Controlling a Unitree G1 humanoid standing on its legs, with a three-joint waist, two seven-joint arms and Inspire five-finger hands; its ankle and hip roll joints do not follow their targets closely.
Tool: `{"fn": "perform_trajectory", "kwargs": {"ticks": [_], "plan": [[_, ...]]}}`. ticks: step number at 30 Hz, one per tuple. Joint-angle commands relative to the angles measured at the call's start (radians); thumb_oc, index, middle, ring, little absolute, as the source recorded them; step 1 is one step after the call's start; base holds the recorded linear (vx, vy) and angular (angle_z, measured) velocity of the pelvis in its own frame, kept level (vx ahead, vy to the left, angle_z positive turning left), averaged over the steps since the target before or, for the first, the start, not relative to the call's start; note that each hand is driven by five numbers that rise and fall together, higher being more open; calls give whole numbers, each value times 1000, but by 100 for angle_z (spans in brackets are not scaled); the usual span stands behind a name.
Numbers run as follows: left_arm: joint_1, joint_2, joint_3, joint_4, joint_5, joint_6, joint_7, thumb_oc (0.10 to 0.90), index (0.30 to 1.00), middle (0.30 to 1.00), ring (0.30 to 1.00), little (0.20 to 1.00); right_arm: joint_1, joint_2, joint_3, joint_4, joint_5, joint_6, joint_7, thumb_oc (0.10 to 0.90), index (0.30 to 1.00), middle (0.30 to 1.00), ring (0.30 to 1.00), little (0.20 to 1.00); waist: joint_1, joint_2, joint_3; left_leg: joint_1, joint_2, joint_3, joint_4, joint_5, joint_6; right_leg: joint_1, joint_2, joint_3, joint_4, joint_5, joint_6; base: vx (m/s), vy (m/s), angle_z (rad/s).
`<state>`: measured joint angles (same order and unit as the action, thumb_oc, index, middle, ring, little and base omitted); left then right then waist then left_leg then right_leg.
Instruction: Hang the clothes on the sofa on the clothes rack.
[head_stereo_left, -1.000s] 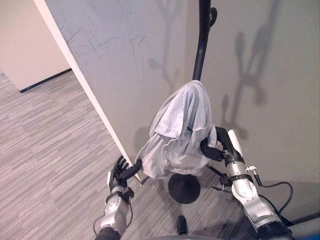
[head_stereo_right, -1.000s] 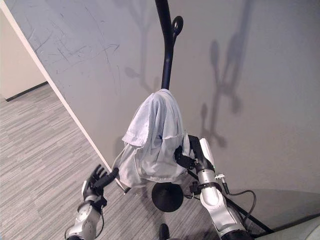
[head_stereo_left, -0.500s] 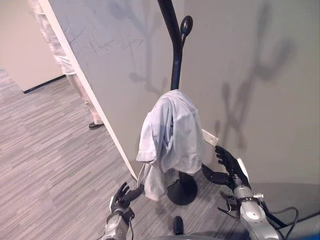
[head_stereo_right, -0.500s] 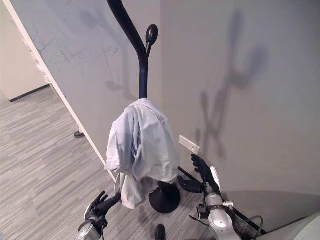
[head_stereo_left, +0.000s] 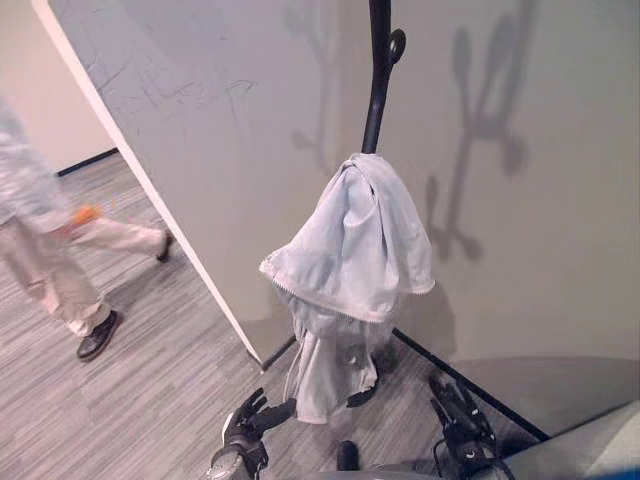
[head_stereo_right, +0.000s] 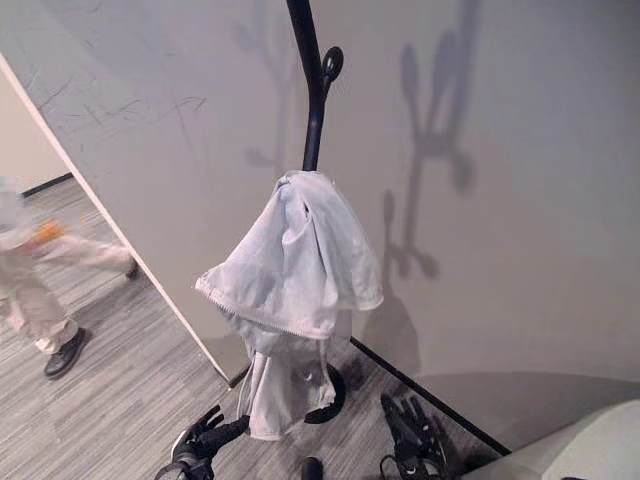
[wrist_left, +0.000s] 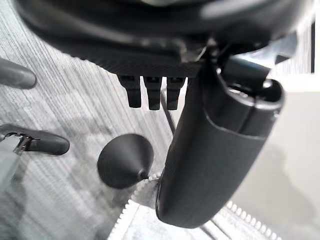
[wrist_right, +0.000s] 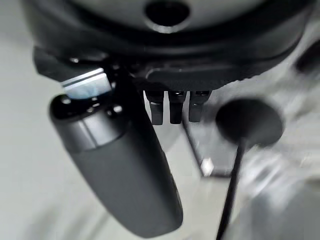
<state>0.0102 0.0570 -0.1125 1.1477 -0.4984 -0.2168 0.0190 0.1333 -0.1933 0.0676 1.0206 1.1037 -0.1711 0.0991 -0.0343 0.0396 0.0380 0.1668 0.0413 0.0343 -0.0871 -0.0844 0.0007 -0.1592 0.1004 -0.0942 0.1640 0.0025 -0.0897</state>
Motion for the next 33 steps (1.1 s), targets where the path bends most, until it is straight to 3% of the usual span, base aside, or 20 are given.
{"fn": "perform_trajectory", "kwargs": {"ticks": [1,8,10,13,16,17,18,21,24,33], "plan": [[5,64,-19,124,89,20,31,800,900,900,900,900,-61,47,-29,149,-55,67,-25,800,900,900,900,900,12,-40,-36,-5,-104,13,0,-43,25,268,-51,33,-251,-93,112,15,-12,30],[-13,61,-14,137,74,16,43,800,900,900,900,900,-91,70,-63,281,-68,84,-44,800,900,900,900,900,22,-38,-39,-7,-107,-4,0,-39,26,274,-54,20,-251,-98,110,13,-9,13],[-22,56,28,96,-44,-9,62,800,900,900,900,900,-95,72,-70,274,-70,70,-54,800,900,900,900,900,25,-40,-40,-6,-108,-8,0,-39,25,276,-55,15,-251,-99,110,15,-10,11],[-28,59,38,19,-92,-32,74,800,900,900,900,900,-97,70,-74,263,-69,57,-60,800,900,900,900,900,24,-42,-39,-8,-109,-13,0,-37,24,276,-56,9,-251,-99,110,-1,-8,7],[-1,83,68,-237,-198,-69,90,800,900,900,900,900,-89,58,-84,263,-88,53,-64,800,900,900,900,900,29,-40,-36,-13,-109,-22,0,-34,23,276,-59,-2,-251,-98,110,-1,-6,7],[0,83,68,-239,-197,-68,91,800,900,900,900,900,-89,58,-84,263,-89,53,-64,800,900,900,900,900,28,-40,-36,-13,-109,-22,0,-34,23,276,-59,-3,-251,-98,110,-6,-7,11],[30,99,75,-376,-204,-71,92,800,900,900,900,900,-88,51,-89,265,-108,59,-63,800,900,900,900,900,34,-40,-33,-16,-109,-27,0,-32,23,275,-61,-8,-251,-98,111,-6,-5,13],[65,111,77,-490,-194,-64,89,800,900,900,900,900,-88,46,-95,270,-128,66,-62,800,900,900,900,900,39,-37,-33,-19,-110,-31,0,-31,23,274,-61,-14,-251,-98,112,-4,-3,15],[147,147,80,-737,-156,-29,62,800,900,900,900,900,-102,29,-103,276,-189,88,-60,800,900,900,900,900,52,-26,-26,-25,-111,-40,0,-26,25,270,-64,-25,-251,-95,112,-1,5,7],[232,185,139,-997,-181,-9,5,800,900,900,900,900,-109,4,-87,306,-333,124,-44,800,900,900,900,900,80,-13,-18,-28,-112,-53,0,-23,26,273,-68,-43,-251,-99,111,-1,0,1]]}}
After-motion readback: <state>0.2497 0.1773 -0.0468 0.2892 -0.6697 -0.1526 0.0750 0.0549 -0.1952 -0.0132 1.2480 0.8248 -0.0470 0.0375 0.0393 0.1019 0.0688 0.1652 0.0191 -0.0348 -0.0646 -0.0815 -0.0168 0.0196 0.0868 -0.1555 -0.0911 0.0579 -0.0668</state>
